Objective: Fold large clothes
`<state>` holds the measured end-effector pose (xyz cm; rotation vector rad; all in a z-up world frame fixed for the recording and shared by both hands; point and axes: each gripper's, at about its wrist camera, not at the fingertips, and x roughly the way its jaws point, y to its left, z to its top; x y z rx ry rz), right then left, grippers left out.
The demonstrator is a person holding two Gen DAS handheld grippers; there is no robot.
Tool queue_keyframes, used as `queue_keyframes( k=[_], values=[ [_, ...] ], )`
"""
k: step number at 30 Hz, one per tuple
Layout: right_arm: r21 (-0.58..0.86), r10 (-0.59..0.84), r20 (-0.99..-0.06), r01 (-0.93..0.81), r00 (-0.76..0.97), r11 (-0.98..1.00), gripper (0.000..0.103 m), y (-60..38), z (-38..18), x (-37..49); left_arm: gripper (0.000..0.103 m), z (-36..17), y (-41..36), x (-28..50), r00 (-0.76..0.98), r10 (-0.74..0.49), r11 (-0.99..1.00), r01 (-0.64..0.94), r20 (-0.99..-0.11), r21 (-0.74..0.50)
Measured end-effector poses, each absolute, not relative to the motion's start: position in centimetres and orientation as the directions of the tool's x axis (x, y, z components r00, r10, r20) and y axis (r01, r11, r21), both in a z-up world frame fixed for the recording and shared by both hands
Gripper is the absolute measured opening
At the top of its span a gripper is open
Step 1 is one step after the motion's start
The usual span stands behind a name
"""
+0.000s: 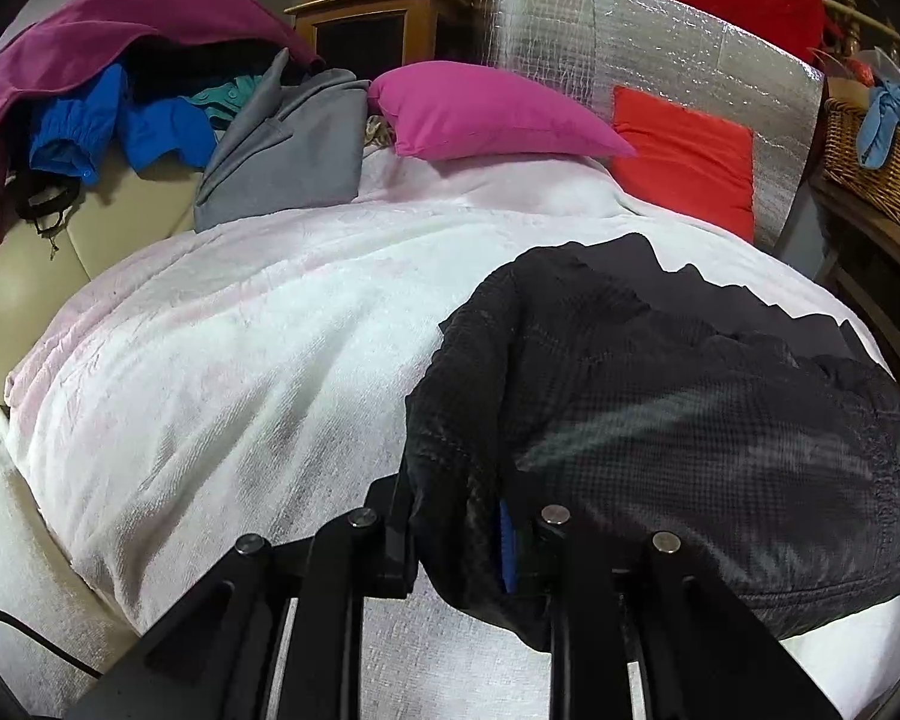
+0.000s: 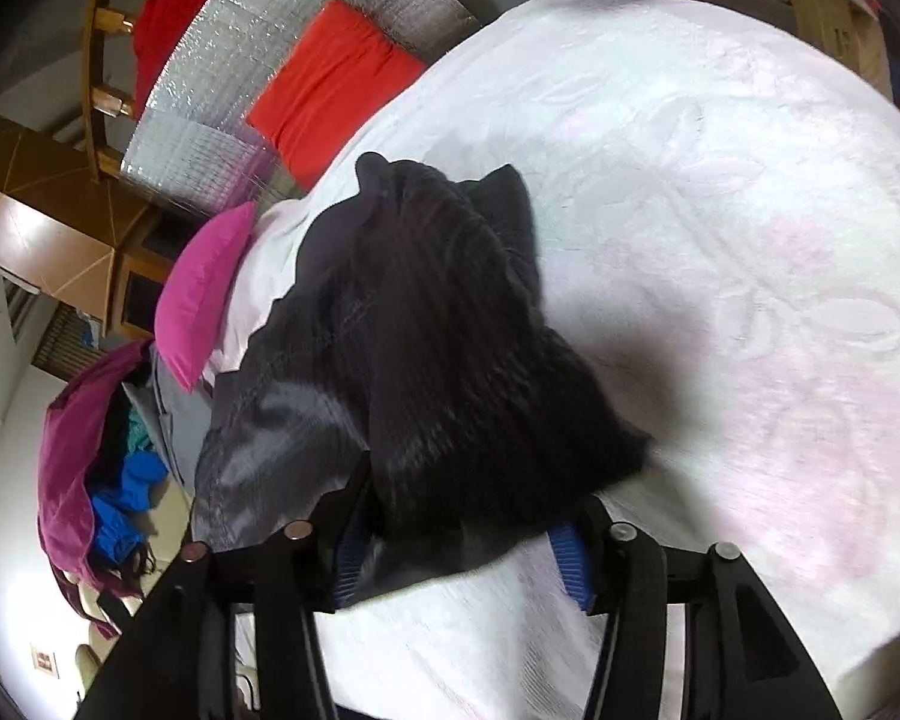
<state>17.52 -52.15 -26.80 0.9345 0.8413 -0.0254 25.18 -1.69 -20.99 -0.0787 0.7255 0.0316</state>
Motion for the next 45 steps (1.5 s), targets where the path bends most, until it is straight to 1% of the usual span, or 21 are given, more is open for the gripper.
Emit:
queue_keyframes(
  k=[2,4,7,10,12,14,16,18,20,22,24,26,29,33,37,38,40,41,43,44,45],
  values=[
    [0.686,0.318,-0.658,0.368,0.683,0.627,0.060,-52.7,-26.4,16.7,0.023,-21.0,-1.7,25.2,0.748,0.004,0.997,-0.055,-0.663,-0.056],
    [0.655,0.289,-0.680,0.380,0.674,0.654,0.066,-53.1,-26.0,16.3,0.023,-21.0,-1.8,25.1,0.748,0.003,0.997,-0.053,-0.663,-0.055],
    [0.607,0.243,-0.705,0.390,0.666,0.693,0.066,-53.8,-25.3,15.9,0.024,-21.0,-1.7,25.1,0.747,0.002,0.997,-0.050,-0.664,-0.053],
    [0.536,0.123,-0.730,0.453,0.672,0.712,0.071,-55.4,-24.4,15.2,0.025,-21.1,-1.7,25.2,0.746,0.005,0.998,-0.048,-0.666,-0.046],
    [0.558,0.098,-0.709,0.469,0.699,0.685,0.072,-56.6,-24.3,15.0,0.028,-21.0,-1.7,25.3,0.737,0.005,0.998,-0.043,-0.676,-0.039],
    [0.596,0.138,-0.690,0.449,0.711,0.665,0.072,-57.1,-24.5,15.6,0.038,-20.7,-1.3,25.5,0.716,0.006,0.998,-0.045,-0.699,-0.036],
    [0.606,0.162,-0.683,0.428,0.712,0.671,0.072,-57.4,-24.5,16.8,0.059,-19.8,-0.2,25.9,0.688,-0.012,0.998,-0.036,-0.725,-0.051],
    [0.619,0.180,-0.668,0.404,0.722,0.674,0.074,-57.9,-24.5,17.8,0.067,-18.7,1.2,26.2,0.684,-0.043,0.995,-0.033,-0.728,-0.090],
    [0.657,0.217,-0.635,0.370,0.741,0.657,0.080,-58.2,-24.4,19.0,0.071,-17.1,2.8,26.8,0.703,-0.064,0.991,-0.040,-0.709,-0.129],
    [0.691,0.239,-0.605,0.351,0.760,0.632,0.081,-58.9,-24.6,19.9,0.086,-15.9,4.0,28.3,0.708,-0.107,0.984,-0.027,-0.698,-0.178],
    [0.716,0.270,-0.589,0.338,0.761,0.610,0.082,-59.2,-25.0,20.7,0.086,-16.1,4.1,30.8,0.647,-0.181,0.974,0.013,-0.741,-0.227],
    [0.707,0.287,-0.614,0.350,0.735,0.614,0.082,-59.0,-25.5,22.0,0.086,-17.6,3.7,33.4,0.570,-0.267,0.956,0.053,-0.777,-0.289],
    [0.713,0.331,-0.625,0.342,0.707,0.612,0.082,-58.7,-26.3,23.7,0.086,-21.2,3.3,36.4,0.448,-0.368,0.917,0.026,-0.815,-0.399],
    [0.731,0.389,-0.631,0.345,0.672,0.590,0.082,-58.4,-28.1,25.8,0.086,-23.2,2.1,37.7,0.395,-0.380,0.916,0.032,-0.837,-0.401],
    [0.750,0.444,-0.625,0.338,0.642,0.568,0.084,-57.2,-29.6,28.0,0.086,-23.8,1.1,38.4,0.377,-0.441,0.889,0.059,-0.815,-0.454],
    [0.757,0.450,-0.617,0.330,0.645,0.565,0.084,-56.9,-29.6,28.3,0.084,-24.1,0.7,38.5,0.371,-0.446,0.887,0.060,-0.815,-0.458],
    [0.776,0.473,-0.591,0.300,0.653,0.555,0.084,-56.1,-29.6,28.9,0.066,-24.3,0.2,39.0,0.365,-0.471,0.873,0.060,-0.803,-0.484],
    [0.778,0.476,-0.587,0.293,0.655,0.556,0.084,-55.7,-29.6,29.1,0.066,-24.4,0.0,39.2,0.366,-0.469,0.873,0.056,-0.804,-0.484],
    [0.745,0.445,-0.613,0.292,0.653,0.599,0.083,-54.6,-29.3,29.6,0.057,-24.7,-0.1,39.9,0.365,-0.475,0.868,0.043,-0.801,-0.495],
    [0.733,0.434,-0.622,0.290,0.652,0.616,0.081,-54.2,-29.2,29.8,0.056,-24.8,0.0,40.1,0.361,-0.481,0.863,0.034,-0.799,-0.504],
    [0.725,0.429,-0.628,0.288,0.649,0.626,0.075,-53.8,-29.1,30.0,0.052,-25.0,0.0,40.4,0.360,-0.487,0.857,0.022,-0.796,-0.514]
  ],
)
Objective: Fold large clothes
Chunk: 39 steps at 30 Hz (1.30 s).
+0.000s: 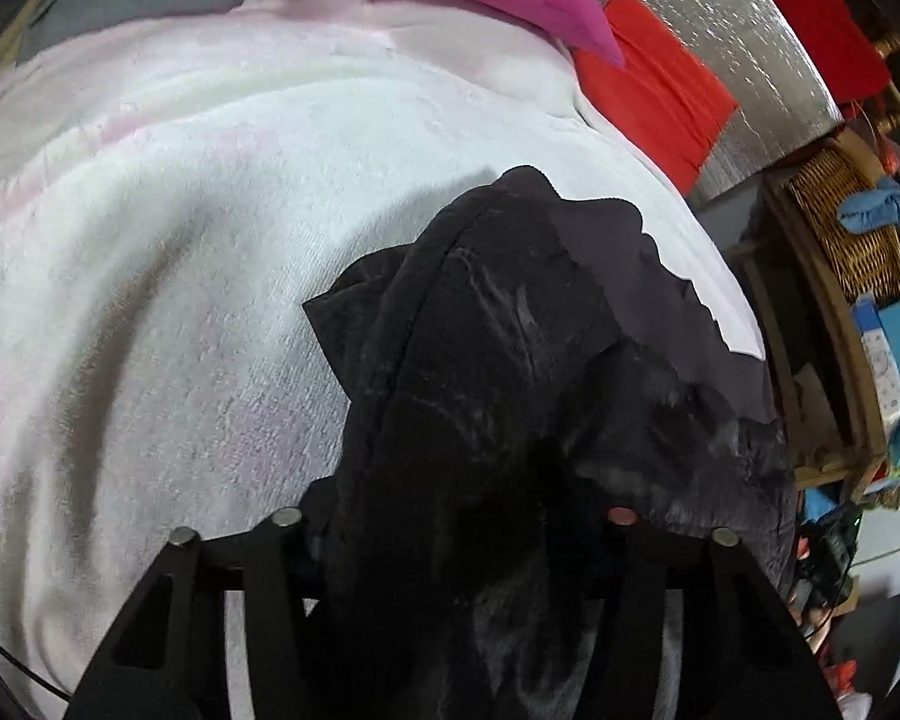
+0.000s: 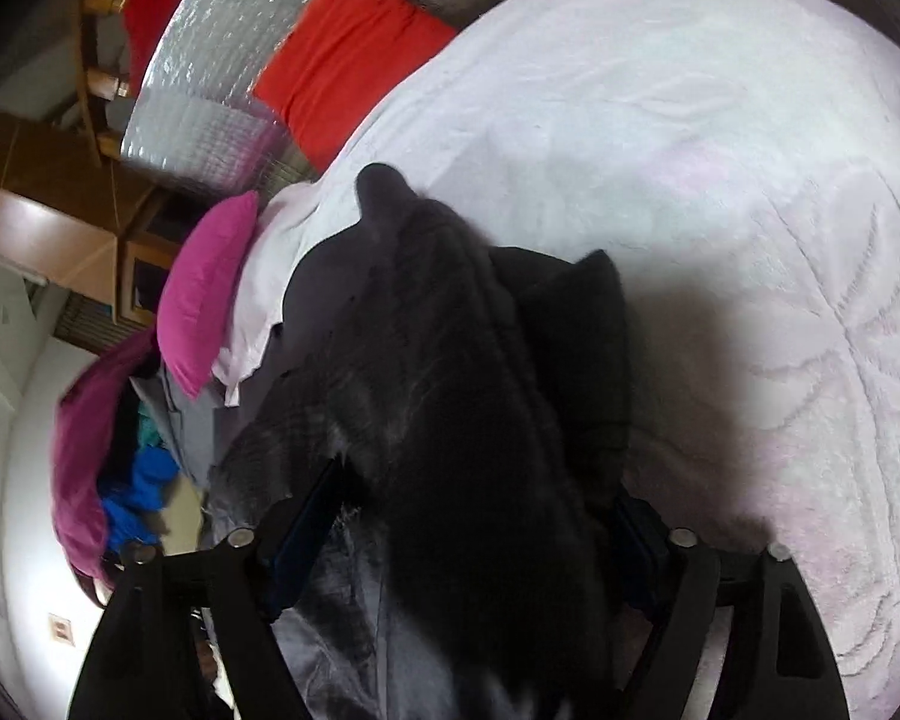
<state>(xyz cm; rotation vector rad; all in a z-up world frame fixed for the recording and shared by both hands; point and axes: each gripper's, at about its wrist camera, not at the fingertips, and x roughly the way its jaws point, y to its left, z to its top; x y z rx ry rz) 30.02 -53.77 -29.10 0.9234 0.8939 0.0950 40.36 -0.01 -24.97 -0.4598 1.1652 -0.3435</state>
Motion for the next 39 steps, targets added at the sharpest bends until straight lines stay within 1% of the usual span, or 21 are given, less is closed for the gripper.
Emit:
queue_keyframes(
  k=[1,2,3,6,7,9,12,14,16,17,19,21,24,25,27,30,32,33,34,36,39],
  values=[
    [0.712,0.415,-0.639,0.294,0.648,0.637,0.067,-53.4,-29.1,30.3,0.049,-25.0,0.1,40.6,0.363,-0.491,0.853,0.015,-0.792,-0.522],
    [0.702,0.403,-0.647,0.299,0.648,0.647,0.065,-53.1,-29.1,30.6,0.047,-25.1,0.0,40.9,0.370,-0.494,0.848,0.008,-0.787,-0.529],
    [0.697,0.392,-0.647,0.299,0.654,0.652,0.058,-52.9,-29.1,30.7,0.044,-25.0,0.0,41.2,0.378,-0.496,0.845,0.004,-0.782,-0.534],
    [0.699,0.365,-0.630,0.295,0.686,0.651,0.042,-52.6,-28.6,31.1,0.040,-25.1,-0.1,42.2,0.402,-0.495,0.837,-0.016,-0.770,-0.547],
    [0.695,0.346,-0.624,0.294,0.701,0.656,0.037,-52.5,-28.2,31.4,0.037,-25.0,0.1,42.6,0.416,-0.500,0.827,-0.032,-0.760,-0.562],
    [0.687,0.313,-0.610,0.288,0.728,0.668,0.033,-52.4,-27.3,31.5,0.034,-24.6,0.4,43.3,0.449,-0.499,0.813,-0.052,-0.741,-0.580],
    [0.677,0.251,-0.580,0.287,0.775,0.677,0.032,-52.1,-26.2,32.0,0.034,-24.6,0.1,44.7,0.490,-0.478,0.815,-0.062,-0.729,-0.576],
    [0.668,0.228,-0.601,0.325,0.766,0.670,0.032,-52.1,-27.1,33.1,0.036,-25.2,-0.3,45.5,0.489,-0.467,0.822,-0.068,-0.737,-0.566],
    [0.673,0.229,-0.627,0.369,0.745,0.641,0.041,-52.3,-28.4,33.8,0.043,-25.4,-0.5,45.8,0.487,-0.455,0.826,-0.081,-0.745,-0.557],
    [0.683,0.236,-0.625,0.375,0.744,0.627,0.043,-52.6,-28.6,33.8,0.045,-25.5,-0.2,45.8,0.486,-0.453,0.827,-0.086,-0.748,-0.556],
    [0.697,0.249,-0.628,0.391,0.737,0.602,0.053,-52.8,-28.5,33.7,0.052,-25.4,0.3,45.8,0.480,-0.454,0.823,-0.097,-0.751,-0.560],
    [0.684,0.241,-0.644,0.406,0.726,0.606,0.062,-52.6,-28.4,33.6,0.055,-25.0,1.0,45.3,0.475,-0.446,0.829,-0.099,-0.758,-0.550],
    [0.678,0.264,-0.661,0.408,0.702,0.612,0.066,-52.9,-28.0,32.9,0.061,-24.0,2.2,44.2,0.480,-0.444,0.835,-0.084,-0.756,-0.544],
    [0.684,0.283,-0.659,0.399,0.697,0.611,0.072,-53.2,-27.9,32.5,0.064,-23.9,2.8,43.9,0.487,-0.448,0.832,-0.081,-0.750,-0.549],
    [0.688,0.300,-0.659,0.391,0.690,0.611,0.075,-53.4,-27.8,31.9,0.064,-23.9,3.6,43.1,0.490,-0.447,0.830,-0.084,-0.748,-0.551],
    [0.709,0.332,-0.653,0.395,0.681,0.585,0.074,-53.4,-28.9,31.3,0.063,-24.4,4.1,42.6,0.477,-0.457,0.828,-0.080,-0.751,-0.555],
    [0.688,0.315,-0.667,0.396,0.675,0.608,0.066,-52.5,-29.2,31.8,0.046,-24.9,3.8,42.9,0.470,-0.474,0.818,-0.078,-0.745,-0.570],
    [0.673,0.298,-0.671,0.391,0.679,0.627,0.059,-52.0,-29.0,32.1,0.032,-25.0,3.7,42.9,0.467,-0.499,0.802,-0.070,-0.730,-0.593],
    [0.659,0.273,-0.673,0.391,0.687,0.643,0.050,-51.6,-28.5,32.3,0.030,-24.8,3.5,43.0,0.476,-0.498,0.803,-0.064,-0.725,-0.593],
    [0.651,0.233,-0.657,0.383,0.717,0.656,0.037,-51.3,-27.4,32.2,0.028,-24.2,2.7,43.1,0.506,-0.458,0.830,-0.052,-0.731,-0.556],
    [0.664,0.186,-0.604,0.359,0.775,0.656,0.036,-51.2,-26.0,31.9,0.027,-23.9,3.0,43.1,0.529,-0.446,0.827,-0.065,-0.722,-0.558]
  ],
)
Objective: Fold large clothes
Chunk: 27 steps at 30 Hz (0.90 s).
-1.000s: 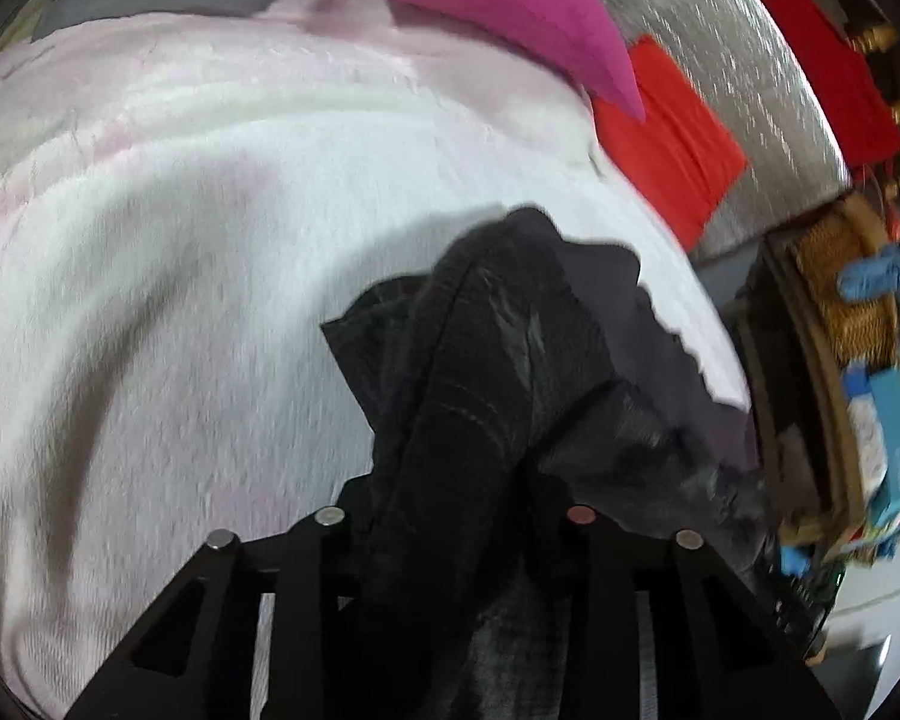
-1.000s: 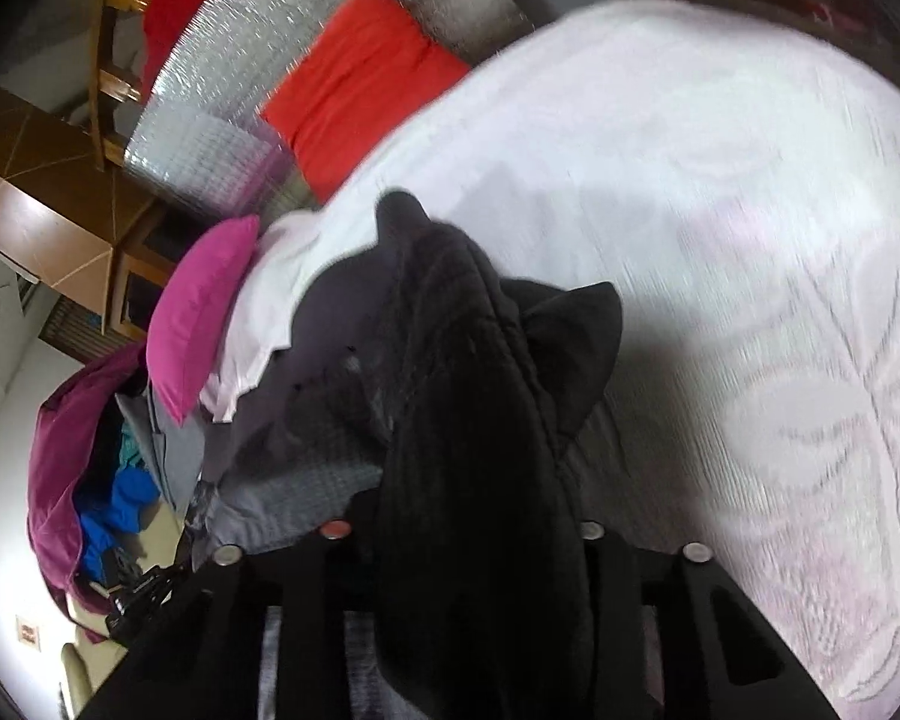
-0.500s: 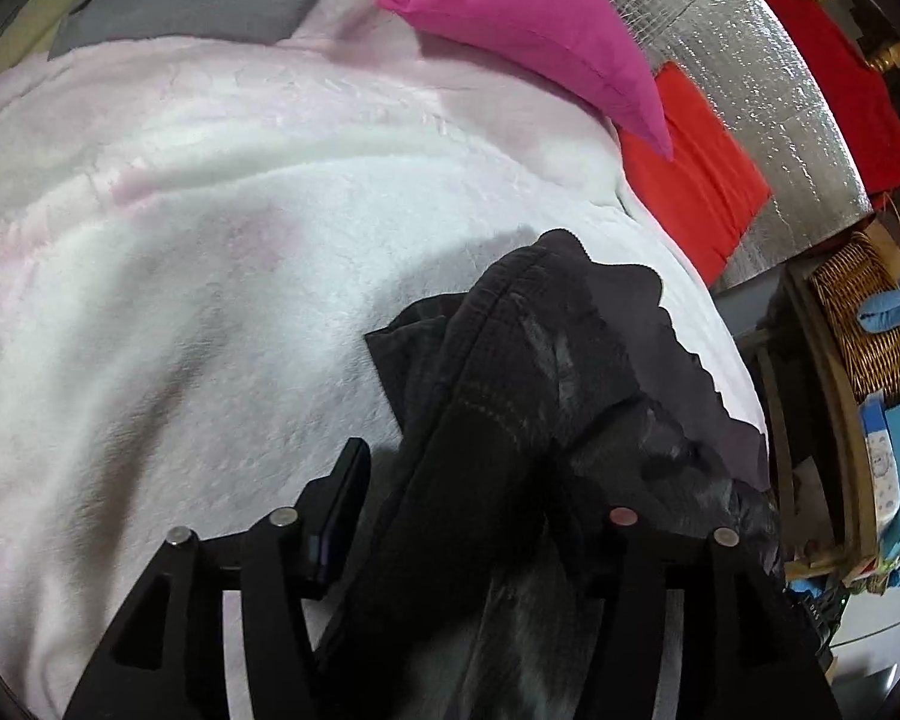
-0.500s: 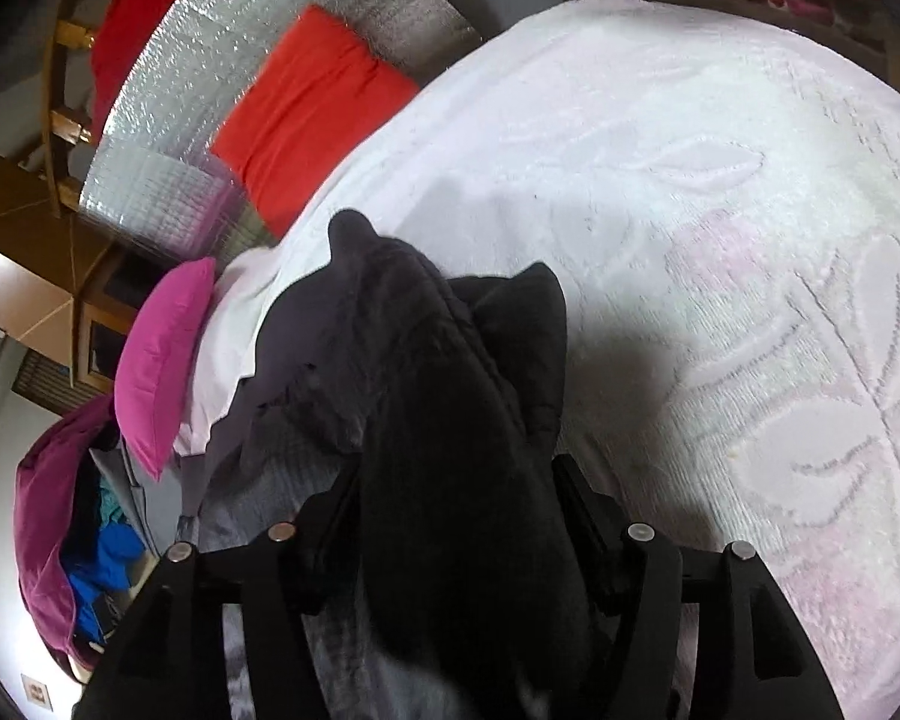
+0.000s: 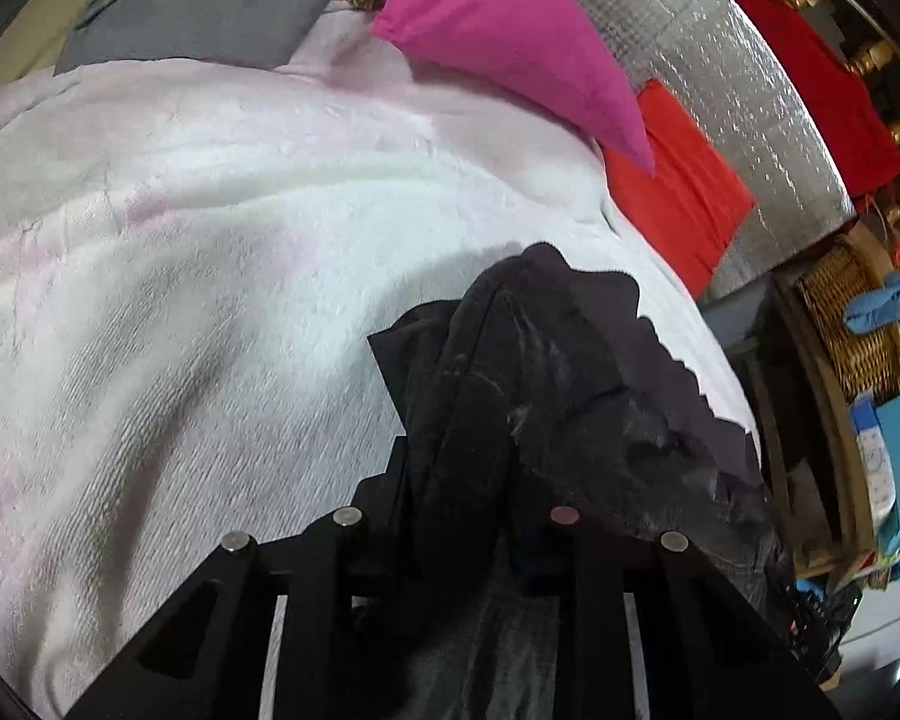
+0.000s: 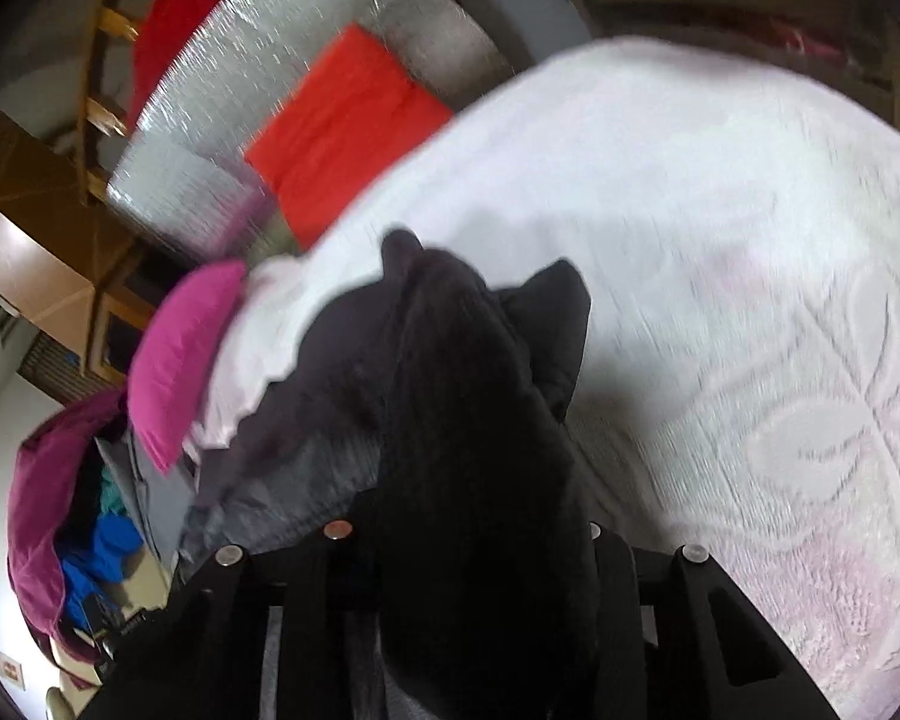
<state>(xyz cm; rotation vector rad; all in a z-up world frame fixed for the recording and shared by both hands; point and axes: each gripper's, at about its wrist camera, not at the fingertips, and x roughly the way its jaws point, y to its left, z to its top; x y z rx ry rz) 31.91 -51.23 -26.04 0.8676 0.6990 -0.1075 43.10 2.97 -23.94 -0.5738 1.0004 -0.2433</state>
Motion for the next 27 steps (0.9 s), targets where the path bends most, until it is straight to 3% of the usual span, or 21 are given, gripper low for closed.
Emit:
queue_keyframes(
  k=[3,4,6,9,12,16,22,27],
  values=[
    [0.631,0.172,-0.649,0.399,0.741,0.665,0.037,-51.2,-27.4,32.9,0.036,-24.9,3.1,43.5,0.499,-0.437,0.833,-0.088,-0.748,-0.546],
    [0.634,0.180,-0.658,0.409,0.731,0.657,0.046,-51.4,-27.9,33.0,0.042,-25.1,3.1,43.5,0.491,-0.434,0.836,-0.095,-0.755,-0.541],
    [0.653,0.199,-0.662,0.426,0.722,0.626,0.053,-52.0,-28.3,32.9,0.048,-25.0,3.4,43.3,0.486,-0.419,0.841,-0.111,-0.767,-0.530],
    [0.642,0.181,-0.674,0.446,0.716,0.624,0.054,-52.4,-27.2,32.1,0.049,-24.2,3.6,42.5,0.495,-0.402,0.852,-0.107,-0.770,-0.513],
    [0.586,0.079,-0.674,0.467,0.734,0.662,0.054,-52.1,-24.8,30.4,0.053,-22.5,3.7,40.8,0.541,-0.314,0.895,-0.105,-0.780,-0.434],
    [0.516,-0.075,-0.613,0.471,0.786,0.715,0.056,-50.9,-21.2,26.7,0.070,-19.4,2.8,37.6,0.650,-0.175,0.956,-0.068,-0.739,-0.286],
    [0.446,-0.001,-0.578,0.317,0.816,0.837,0.054,-45.2,-19.3,25.4,0.074,-18.1,-1.8,34.5,0.700,-0.069,0.997,0.022,-0.711,-0.075],
    [0.336,0.042,-0.714,0.289,0.699,0.896,0.053,-40.3,-21.9,27.1,0.074,-20.8,-4.3,34.0,0.630,-0.041,0.997,0.082,-0.775,0.013]
  ],
)
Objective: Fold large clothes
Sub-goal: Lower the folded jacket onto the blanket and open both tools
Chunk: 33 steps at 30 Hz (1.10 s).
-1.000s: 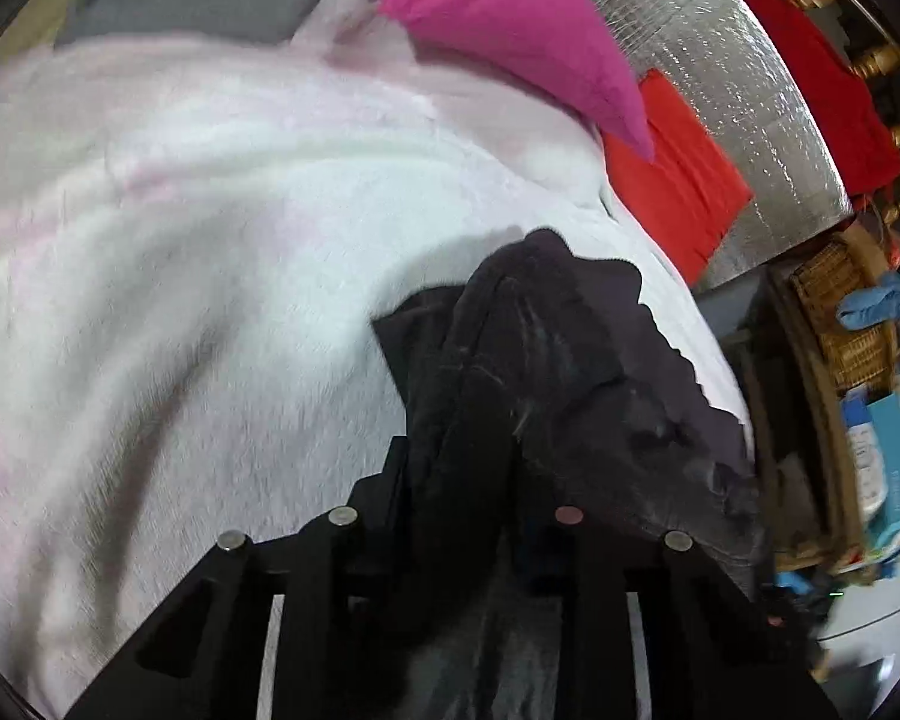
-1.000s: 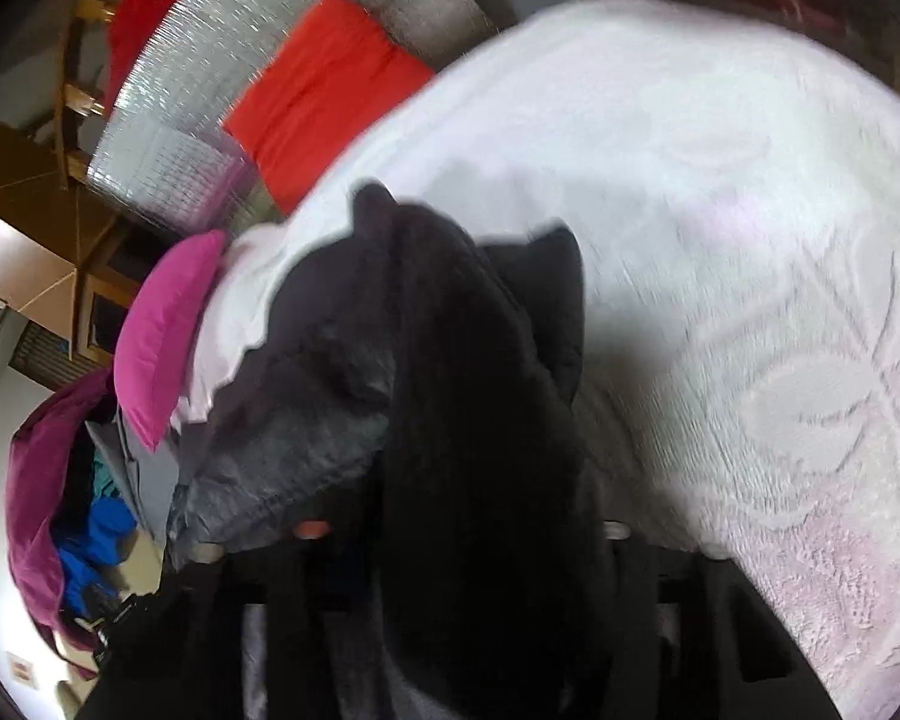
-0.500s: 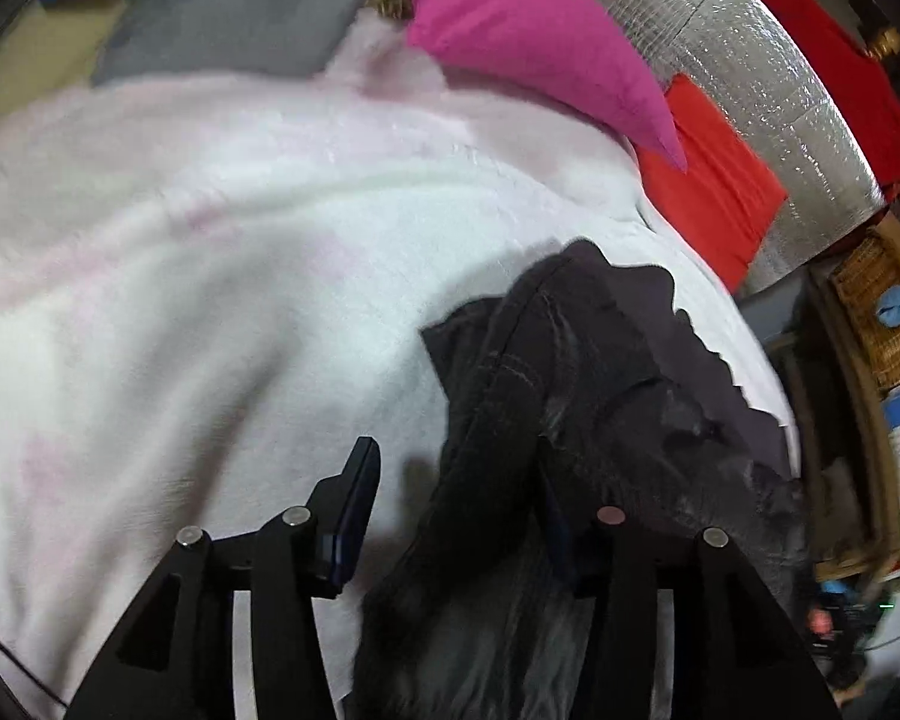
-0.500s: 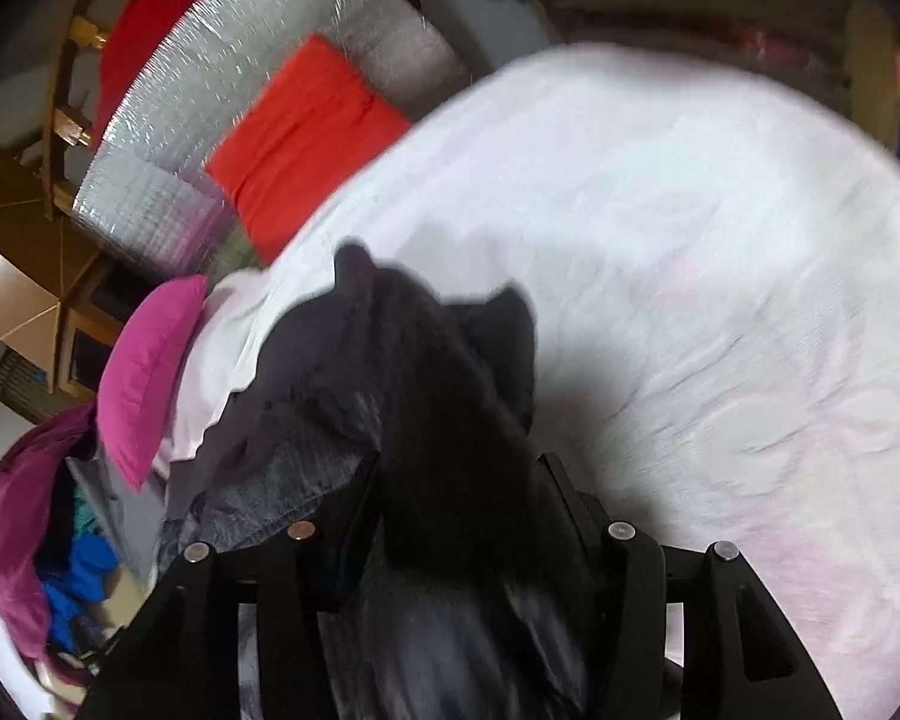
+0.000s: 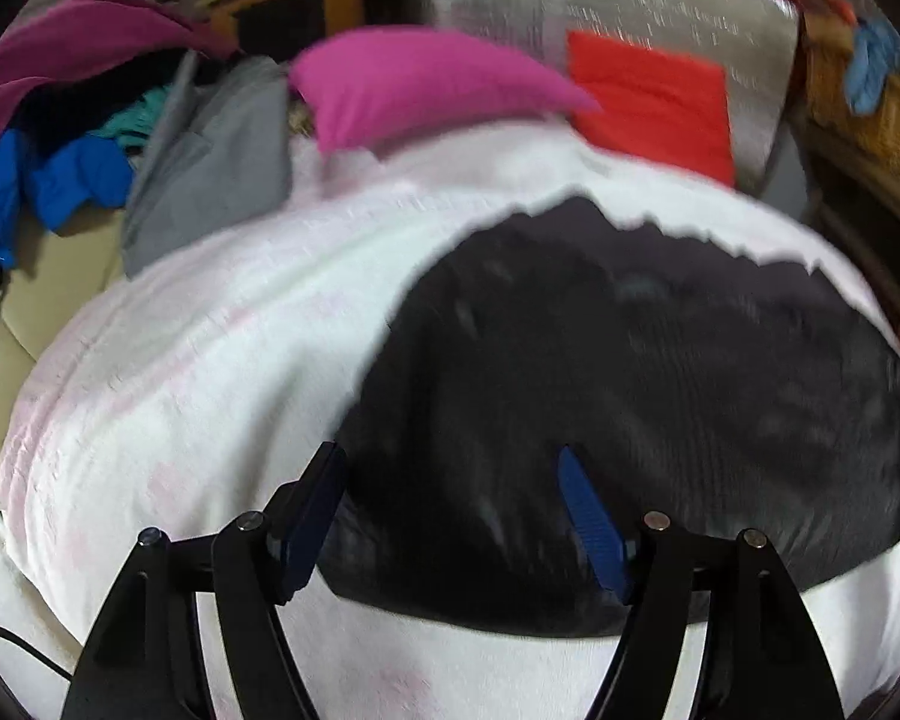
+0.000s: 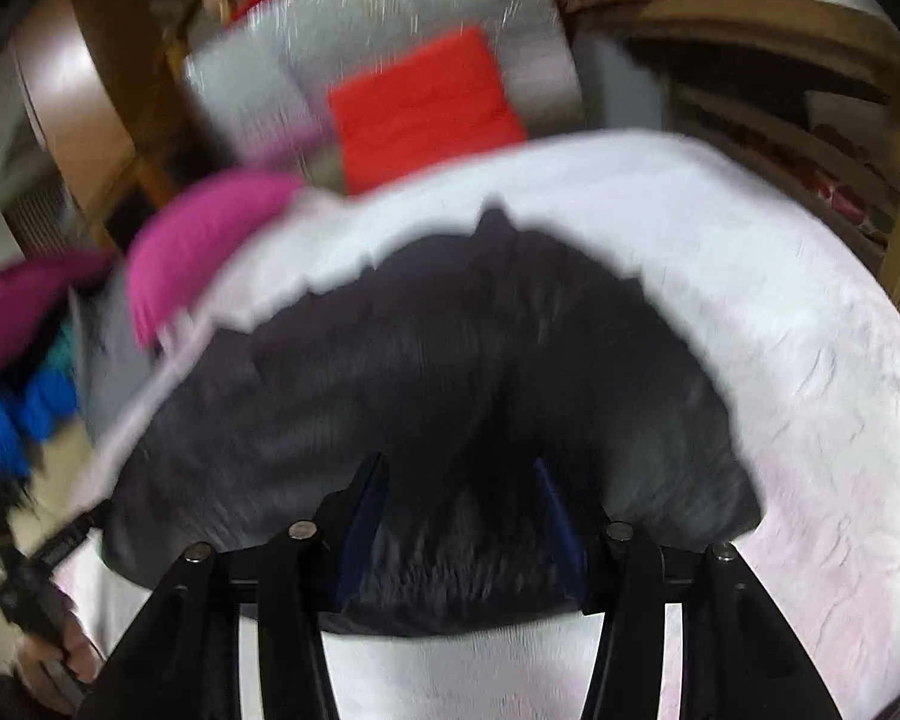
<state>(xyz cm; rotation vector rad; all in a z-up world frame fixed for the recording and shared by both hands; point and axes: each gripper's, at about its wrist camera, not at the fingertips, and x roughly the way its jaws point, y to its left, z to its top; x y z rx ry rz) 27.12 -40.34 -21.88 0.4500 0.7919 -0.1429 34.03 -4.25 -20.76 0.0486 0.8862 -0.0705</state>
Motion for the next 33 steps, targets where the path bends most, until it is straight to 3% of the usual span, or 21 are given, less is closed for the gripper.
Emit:
queue_keyframes(
  k=[3,13,20,28,33],
  values=[
    [0.264,0.016,-0.782,0.308,0.623,0.914,0.054,-39.5,-23.7,28.2,0.074,-21.3,-4.8,33.9,0.635,-0.015,0.994,0.097,-0.772,0.060],
    [0.322,0.137,-0.643,0.104,0.753,0.941,0.054,-34.7,-20.1,27.8,0.074,-19.4,-6.0,32.8,0.709,-0.006,0.990,0.105,-0.705,0.098],
    [0.229,0.117,-0.768,0.098,0.629,0.969,0.054,-31.1,-23.0,30.8,0.074,-20.2,-8.1,32.6,0.704,-0.018,0.977,0.162,-0.710,0.136],
    [0.268,0.084,-0.685,0.142,0.724,0.953,0.054,-33.0,-20.5,27.3,0.074,-18.8,-8.4,30.6,0.733,-0.018,0.981,0.146,-0.680,0.131],
    [0.212,-0.051,-0.646,0.243,0.762,0.947,0.070,-33.8,-18.0,22.2,0.079,-15.6,-7.7,27.1,0.769,0.002,0.986,0.106,-0.640,0.131]
  ],
)
